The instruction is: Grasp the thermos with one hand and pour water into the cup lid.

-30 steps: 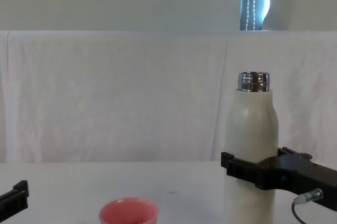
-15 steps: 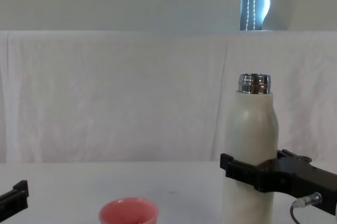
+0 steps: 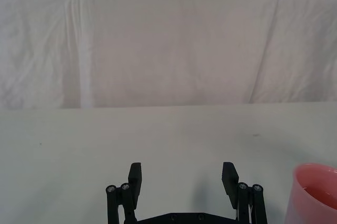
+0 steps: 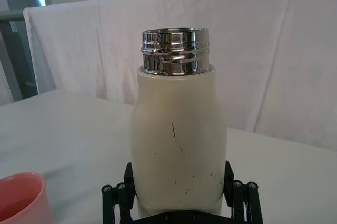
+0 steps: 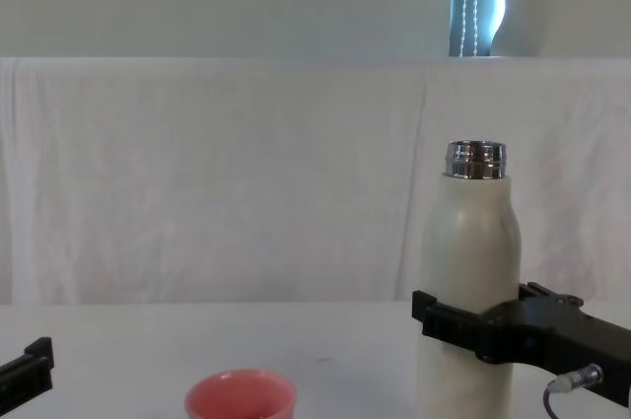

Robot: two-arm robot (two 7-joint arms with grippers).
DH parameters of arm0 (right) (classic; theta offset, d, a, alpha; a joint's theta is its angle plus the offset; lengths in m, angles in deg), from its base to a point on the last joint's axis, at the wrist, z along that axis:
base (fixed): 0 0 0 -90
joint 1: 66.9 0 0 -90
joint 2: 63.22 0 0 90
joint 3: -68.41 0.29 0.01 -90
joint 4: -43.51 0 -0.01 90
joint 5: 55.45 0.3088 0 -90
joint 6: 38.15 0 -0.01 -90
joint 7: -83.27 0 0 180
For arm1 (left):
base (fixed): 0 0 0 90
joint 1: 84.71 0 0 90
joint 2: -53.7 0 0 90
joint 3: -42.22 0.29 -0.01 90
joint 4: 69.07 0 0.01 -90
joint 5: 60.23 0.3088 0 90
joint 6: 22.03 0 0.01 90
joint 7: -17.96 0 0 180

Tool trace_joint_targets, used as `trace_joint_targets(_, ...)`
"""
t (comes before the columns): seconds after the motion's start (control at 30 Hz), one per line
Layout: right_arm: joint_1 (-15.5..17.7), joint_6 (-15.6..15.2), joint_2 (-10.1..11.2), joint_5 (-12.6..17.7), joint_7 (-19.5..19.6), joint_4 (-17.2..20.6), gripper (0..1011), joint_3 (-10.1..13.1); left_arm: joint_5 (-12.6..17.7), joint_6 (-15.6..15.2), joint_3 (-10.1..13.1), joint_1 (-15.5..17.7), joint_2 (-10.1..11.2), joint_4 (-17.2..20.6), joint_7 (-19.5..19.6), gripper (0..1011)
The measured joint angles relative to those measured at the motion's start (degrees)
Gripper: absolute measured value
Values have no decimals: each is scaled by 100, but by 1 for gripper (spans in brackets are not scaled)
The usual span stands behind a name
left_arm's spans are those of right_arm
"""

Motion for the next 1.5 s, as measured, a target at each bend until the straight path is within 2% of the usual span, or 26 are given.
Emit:
trace_joint_targets(1.03, 6, -14, -25, -11, 14, -74, 957, -6, 0, 0, 0, 0, 0, 0, 0, 1001)
trace_joint_targets(1.13, 10, -30, -23, -12, 17, -71, 1001, -1, 0, 0, 0, 0, 0, 0, 0, 1001)
trace_joint_targets(1.5, 38, -63, -8, 46, 5, -28, 1000, 34, 0, 0, 0, 0, 0, 0, 0, 1001)
